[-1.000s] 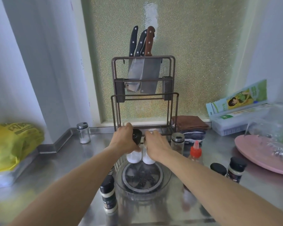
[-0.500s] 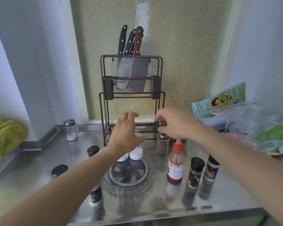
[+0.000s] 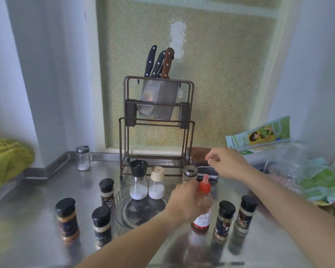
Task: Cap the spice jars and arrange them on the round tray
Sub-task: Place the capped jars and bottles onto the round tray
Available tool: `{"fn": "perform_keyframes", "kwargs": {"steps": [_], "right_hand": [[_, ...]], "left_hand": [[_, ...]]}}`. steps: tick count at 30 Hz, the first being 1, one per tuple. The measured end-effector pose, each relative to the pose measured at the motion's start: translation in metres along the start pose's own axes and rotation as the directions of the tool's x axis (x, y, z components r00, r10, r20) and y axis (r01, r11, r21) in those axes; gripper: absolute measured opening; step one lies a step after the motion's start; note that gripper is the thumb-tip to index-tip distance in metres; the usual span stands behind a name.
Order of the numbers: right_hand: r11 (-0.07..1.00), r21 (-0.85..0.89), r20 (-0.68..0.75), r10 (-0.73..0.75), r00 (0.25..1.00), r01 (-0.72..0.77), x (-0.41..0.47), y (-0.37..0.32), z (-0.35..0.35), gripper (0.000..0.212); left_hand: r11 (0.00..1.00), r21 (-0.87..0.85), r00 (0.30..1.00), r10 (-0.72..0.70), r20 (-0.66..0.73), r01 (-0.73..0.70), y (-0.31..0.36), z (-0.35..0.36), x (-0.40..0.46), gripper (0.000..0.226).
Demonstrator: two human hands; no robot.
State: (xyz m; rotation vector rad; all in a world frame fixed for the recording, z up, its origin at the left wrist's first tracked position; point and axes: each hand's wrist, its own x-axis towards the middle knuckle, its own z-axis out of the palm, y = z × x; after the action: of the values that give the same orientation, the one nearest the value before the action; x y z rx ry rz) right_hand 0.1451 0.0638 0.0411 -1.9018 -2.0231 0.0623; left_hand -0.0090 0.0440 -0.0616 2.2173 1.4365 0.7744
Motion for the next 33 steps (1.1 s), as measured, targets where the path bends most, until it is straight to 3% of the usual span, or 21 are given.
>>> {"fn": "perform_keyframes", "kwargs": {"steps": [8, 14, 18, 22, 27, 33], "right_hand": [[0.998, 0.064, 0.034, 0.004, 0.999, -0.006, 0.013, 0.009, 0.016, 0.021], [0.995, 0.098, 0.108, 0.011, 0.994, -0.022, 0.014, 0.003, 0.036, 0.022], [0.995, 0.093, 0.140, 0.006, 0.990, -0.019, 0.014, -0.009, 0.049, 0.027], [0.999, 0.033, 0.135, 0.014, 0.991, -0.019, 0.021, -0.017, 0.056, 0.038], [0.996, -0.058, 0.137, 0.079, 0.987, -0.072, 0.040, -0.022, 0.070, 0.066], [0.985, -0.071, 0.260, 0.169, 0.951, -0.156, 0.059, -0.024, 0.094, 0.080]], "left_hand": [[0.998, -0.053, 0.993, 0.034, -0.110, -0.040, 0.001, -0.078, 0.000, 0.045], [0.990, 0.139, 0.987, -0.012, -0.157, 0.034, -0.050, -0.155, -0.013, 0.051], [0.970, 0.242, 0.992, 0.025, -0.124, 0.006, -0.081, -0.159, -0.023, 0.068], [0.934, 0.357, 0.991, 0.049, -0.125, -0.002, -0.102, -0.153, -0.029, 0.057], [0.863, 0.502, 0.985, 0.044, -0.168, 0.047, -0.121, -0.146, -0.027, 0.063], [0.854, 0.510, 0.983, -0.008, -0.182, 0.102, -0.135, -0.148, -0.024, 0.071]]}}
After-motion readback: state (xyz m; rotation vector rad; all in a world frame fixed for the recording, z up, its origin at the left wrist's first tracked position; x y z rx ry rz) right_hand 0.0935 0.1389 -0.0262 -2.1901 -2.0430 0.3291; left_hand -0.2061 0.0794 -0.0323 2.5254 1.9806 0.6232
